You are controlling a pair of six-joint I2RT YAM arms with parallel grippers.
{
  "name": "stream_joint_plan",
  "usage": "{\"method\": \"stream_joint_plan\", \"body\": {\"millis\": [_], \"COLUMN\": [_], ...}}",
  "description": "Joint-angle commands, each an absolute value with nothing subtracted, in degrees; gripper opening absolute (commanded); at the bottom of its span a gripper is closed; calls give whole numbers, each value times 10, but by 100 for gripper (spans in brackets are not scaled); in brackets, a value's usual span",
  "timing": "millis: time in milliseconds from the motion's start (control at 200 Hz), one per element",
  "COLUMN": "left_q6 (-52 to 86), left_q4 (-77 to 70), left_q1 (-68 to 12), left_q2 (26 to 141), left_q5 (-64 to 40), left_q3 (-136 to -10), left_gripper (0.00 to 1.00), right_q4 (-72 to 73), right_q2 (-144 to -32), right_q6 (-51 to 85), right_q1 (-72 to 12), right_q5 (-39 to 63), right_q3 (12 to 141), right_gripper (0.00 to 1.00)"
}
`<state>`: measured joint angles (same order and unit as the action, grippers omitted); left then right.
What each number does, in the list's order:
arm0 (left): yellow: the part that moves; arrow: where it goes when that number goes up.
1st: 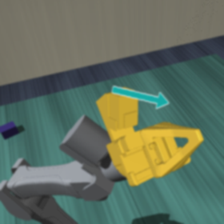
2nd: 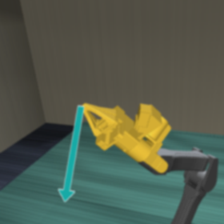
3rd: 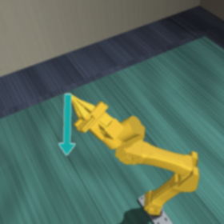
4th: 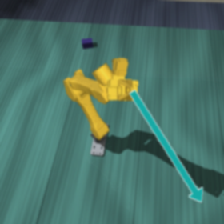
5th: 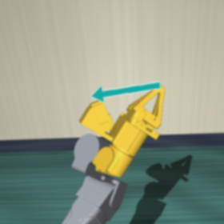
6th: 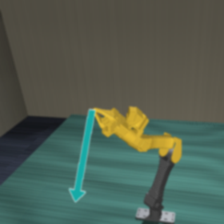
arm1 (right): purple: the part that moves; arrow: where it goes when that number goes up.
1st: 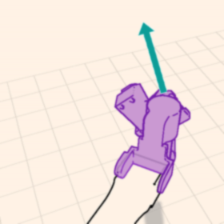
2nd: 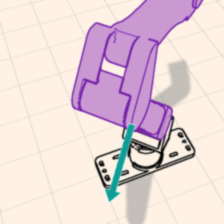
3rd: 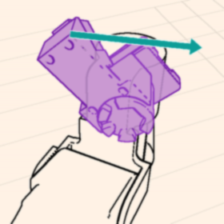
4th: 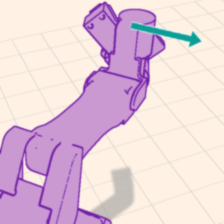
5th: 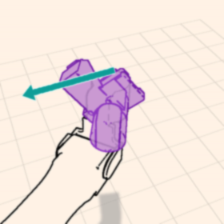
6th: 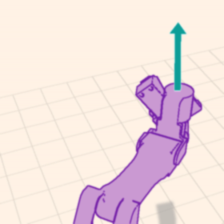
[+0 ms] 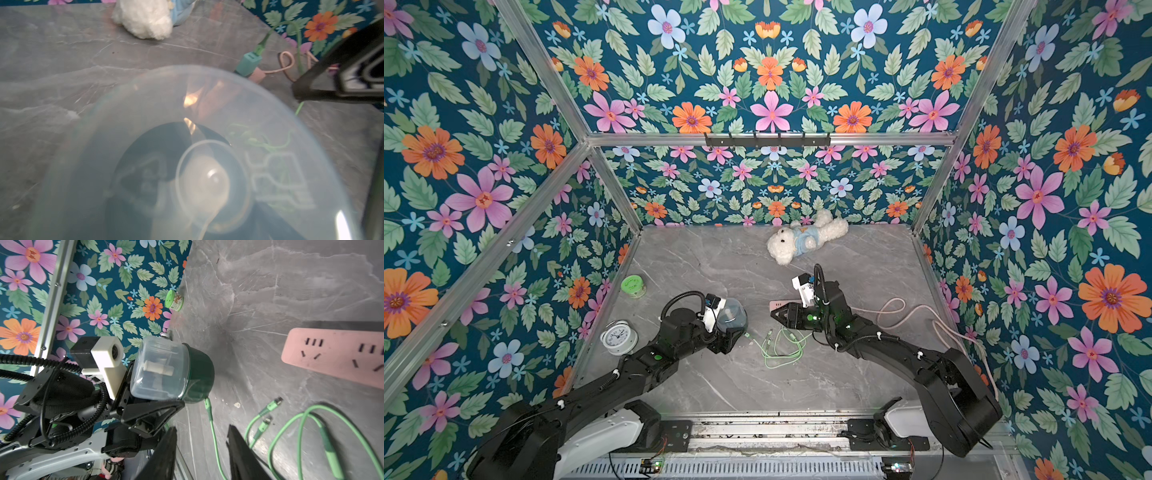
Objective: Charge the cordless meat grinders
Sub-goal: Place the cordless meat grinder at the center of the board.
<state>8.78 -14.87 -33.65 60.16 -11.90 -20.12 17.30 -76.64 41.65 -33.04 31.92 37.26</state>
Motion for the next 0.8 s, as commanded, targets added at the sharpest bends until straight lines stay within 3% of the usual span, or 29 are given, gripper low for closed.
{"method": "stream_joint_plan", "body": {"millis": [0, 325, 485, 735, 795], "left_q6": [105, 124, 124, 134, 137], "left_q4": [-187, -296, -293, -257, -255], "left_q1": [-342, -372, -386, -387, -387], "left_q2": [613, 670, 673, 654, 650], "left_q5": [-44, -3, 7, -5, -10], "left_q3": [-187, -139, -142, -153, -154], "left_gripper": [56, 67, 81, 99, 99], "right_q4": [145, 140, 135, 103, 95], "right_q2": [-764, -756, -749, -720, -713], "right_q6": [399, 397, 395, 373, 367], "right_q1": [-330, -330, -330, -330, -330], "right_q5": [290, 277, 271, 253, 247], "right_q3": [376, 370, 368, 369, 370], "right_gripper": [44, 49, 53, 69, 72]}}
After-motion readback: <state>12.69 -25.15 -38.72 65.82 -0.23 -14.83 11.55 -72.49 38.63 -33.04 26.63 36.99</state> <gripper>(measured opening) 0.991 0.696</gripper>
